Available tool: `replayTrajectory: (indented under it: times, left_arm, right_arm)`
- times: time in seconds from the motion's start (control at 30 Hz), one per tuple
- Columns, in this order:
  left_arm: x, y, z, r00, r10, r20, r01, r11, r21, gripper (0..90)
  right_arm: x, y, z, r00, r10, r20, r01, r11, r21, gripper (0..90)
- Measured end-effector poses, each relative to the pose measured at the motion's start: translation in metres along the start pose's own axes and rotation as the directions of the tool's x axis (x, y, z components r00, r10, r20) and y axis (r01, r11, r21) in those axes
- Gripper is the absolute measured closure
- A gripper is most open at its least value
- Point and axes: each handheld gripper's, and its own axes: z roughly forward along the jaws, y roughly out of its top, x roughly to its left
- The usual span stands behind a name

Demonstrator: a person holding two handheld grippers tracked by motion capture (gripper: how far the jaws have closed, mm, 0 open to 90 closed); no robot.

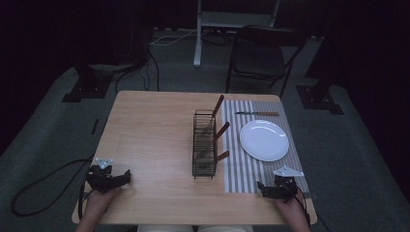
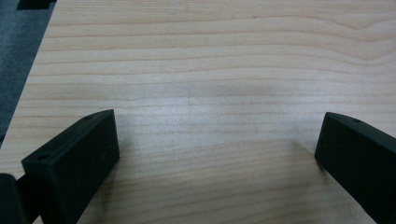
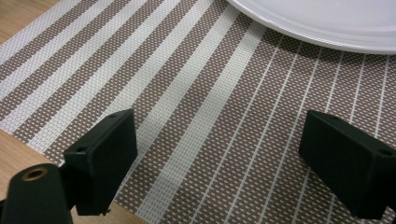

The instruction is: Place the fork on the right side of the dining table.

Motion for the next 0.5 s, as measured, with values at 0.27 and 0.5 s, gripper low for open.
replayTrajectory:
  times: [0.27, 0.5]
  left_arm:
    - [0.0006, -0.0007, -0.0008, 0.9999, 0.010, 0.010, -0.010, 0.9999, 0.002, 0.1]
    - [0.0007, -0.0008, -0.0008, 0.9999, 0.010, 0.009, -0.010, 1.0000, 0.002, 0.1]
  right_arm:
    - [-0.0002, 0.0007, -0.0004, 1.0000, 0.000, -0.002, 0.000, 1.000, 0.008, 11.3]
    - [0.0003, 0.0024, -0.0026, 1.0000, -0.006, -0.004, 0.006, 0.999, 0.042, 11.3]
